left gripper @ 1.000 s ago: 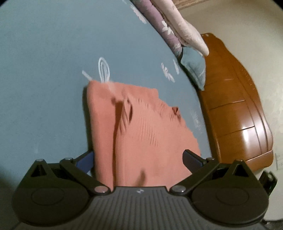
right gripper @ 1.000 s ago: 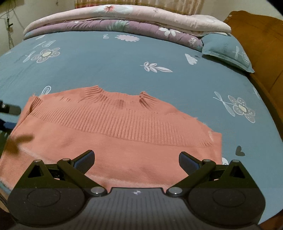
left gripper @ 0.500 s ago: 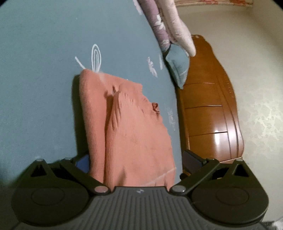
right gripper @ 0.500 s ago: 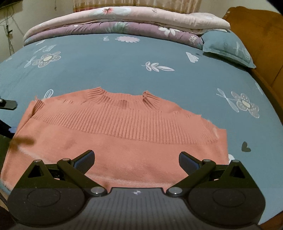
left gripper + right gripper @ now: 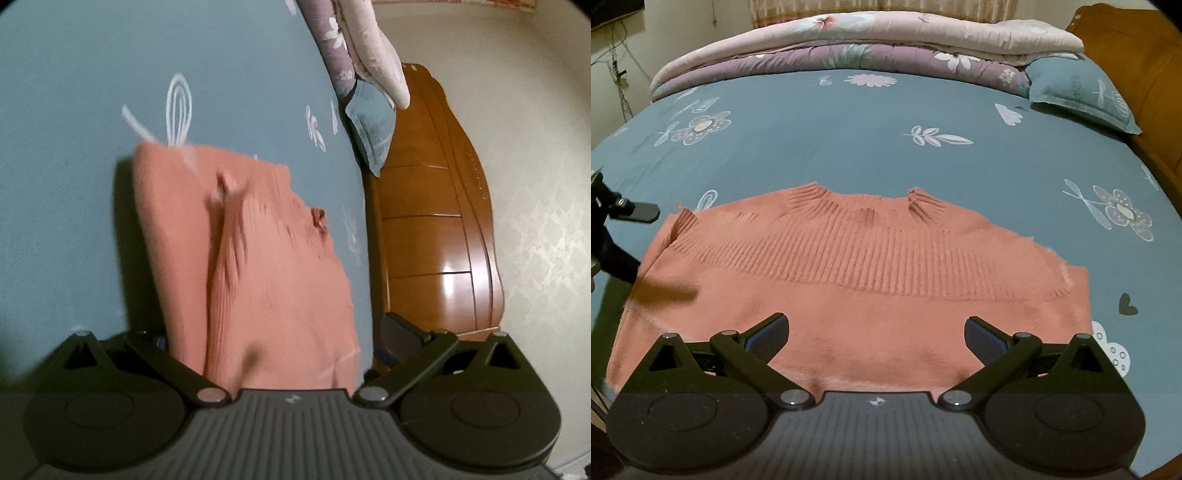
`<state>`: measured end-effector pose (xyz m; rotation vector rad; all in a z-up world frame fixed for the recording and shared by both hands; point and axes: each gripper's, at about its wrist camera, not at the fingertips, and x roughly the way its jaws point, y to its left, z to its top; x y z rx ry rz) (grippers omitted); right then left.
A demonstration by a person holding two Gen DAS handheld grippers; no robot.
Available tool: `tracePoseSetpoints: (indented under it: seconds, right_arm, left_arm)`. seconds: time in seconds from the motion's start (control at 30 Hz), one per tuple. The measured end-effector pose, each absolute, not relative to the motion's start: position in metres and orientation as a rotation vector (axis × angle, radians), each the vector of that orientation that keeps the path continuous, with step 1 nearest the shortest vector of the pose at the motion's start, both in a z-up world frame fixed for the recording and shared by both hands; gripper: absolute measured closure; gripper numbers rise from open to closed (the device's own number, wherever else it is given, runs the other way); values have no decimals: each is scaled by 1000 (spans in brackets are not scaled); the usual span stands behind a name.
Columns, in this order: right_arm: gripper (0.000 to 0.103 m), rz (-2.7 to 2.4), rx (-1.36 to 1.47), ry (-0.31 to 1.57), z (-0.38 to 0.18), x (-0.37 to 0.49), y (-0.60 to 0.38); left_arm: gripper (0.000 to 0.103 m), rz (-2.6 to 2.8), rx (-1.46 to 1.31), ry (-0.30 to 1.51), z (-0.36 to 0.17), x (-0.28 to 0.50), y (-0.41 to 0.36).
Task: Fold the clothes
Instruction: 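Lower the left tool onto the sweater's side edge and close it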
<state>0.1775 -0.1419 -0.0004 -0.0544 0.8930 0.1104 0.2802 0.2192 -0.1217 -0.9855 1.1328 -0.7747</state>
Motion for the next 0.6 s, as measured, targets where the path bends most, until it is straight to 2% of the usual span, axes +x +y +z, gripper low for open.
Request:
tracePoseSetpoints:
  seconds: [0.23,0.43,0.6]
  right_arm:
    - [0,120,-55,879,0,175,-145]
    - [0,135,-62,846,6,173,-147]
    - [0,145,-60,865,1,175,-152]
  left_arm:
    - [1,-779,-942,1129,-118,303,204]
    - [1,-852,-1040,1156,-128,284,206]
    - [1,-826,-1074,1101,-131,296,211]
